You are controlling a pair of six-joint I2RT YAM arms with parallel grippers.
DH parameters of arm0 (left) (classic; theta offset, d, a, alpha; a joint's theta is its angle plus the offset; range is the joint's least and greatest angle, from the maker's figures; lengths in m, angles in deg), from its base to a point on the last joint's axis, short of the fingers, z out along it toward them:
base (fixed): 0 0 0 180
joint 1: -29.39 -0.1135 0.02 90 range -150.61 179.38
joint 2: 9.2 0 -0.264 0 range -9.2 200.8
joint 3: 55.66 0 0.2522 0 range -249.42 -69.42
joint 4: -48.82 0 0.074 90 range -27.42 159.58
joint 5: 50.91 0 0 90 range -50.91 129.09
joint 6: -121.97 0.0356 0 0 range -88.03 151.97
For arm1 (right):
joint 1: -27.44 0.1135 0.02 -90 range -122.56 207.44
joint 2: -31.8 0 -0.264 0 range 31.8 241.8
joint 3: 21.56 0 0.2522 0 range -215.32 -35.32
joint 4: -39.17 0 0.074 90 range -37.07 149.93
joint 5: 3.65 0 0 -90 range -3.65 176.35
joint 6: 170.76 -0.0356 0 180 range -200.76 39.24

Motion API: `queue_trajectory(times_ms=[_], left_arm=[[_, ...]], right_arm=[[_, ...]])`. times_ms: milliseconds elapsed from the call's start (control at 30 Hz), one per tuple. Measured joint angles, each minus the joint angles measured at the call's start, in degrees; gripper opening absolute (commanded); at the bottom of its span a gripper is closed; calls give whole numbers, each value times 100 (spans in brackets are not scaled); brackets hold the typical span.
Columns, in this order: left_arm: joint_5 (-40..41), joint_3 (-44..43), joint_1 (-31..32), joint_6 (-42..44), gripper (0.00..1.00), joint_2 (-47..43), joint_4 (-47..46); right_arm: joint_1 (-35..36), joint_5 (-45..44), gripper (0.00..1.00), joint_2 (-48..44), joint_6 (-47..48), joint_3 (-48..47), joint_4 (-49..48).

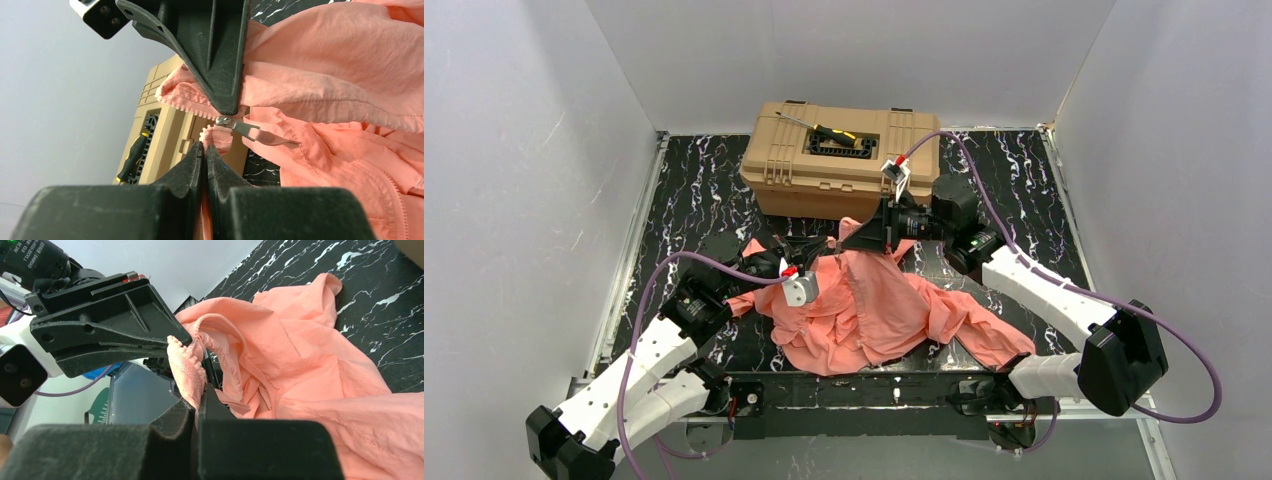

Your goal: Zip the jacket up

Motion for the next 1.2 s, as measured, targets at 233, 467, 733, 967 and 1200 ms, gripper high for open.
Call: queue_trajectory(times_ms=[233, 467, 733, 967, 1200], left_arm=[[22, 0, -2, 0, 0, 2, 0], [26, 0, -2, 0, 0, 2, 0], [24, 0, -2, 68, 0, 4, 0], [22, 0, 0, 149, 0, 4, -2], [20, 0, 0, 236, 0, 4, 0]], right_arm=[[0, 208, 1, 0, 68, 0, 243], [0, 385, 1, 15, 129, -28, 264], [13, 479, 1, 149, 105, -94, 208], [17, 476, 1, 168, 66, -94, 175], [17, 422, 1, 168, -22, -94, 35]])
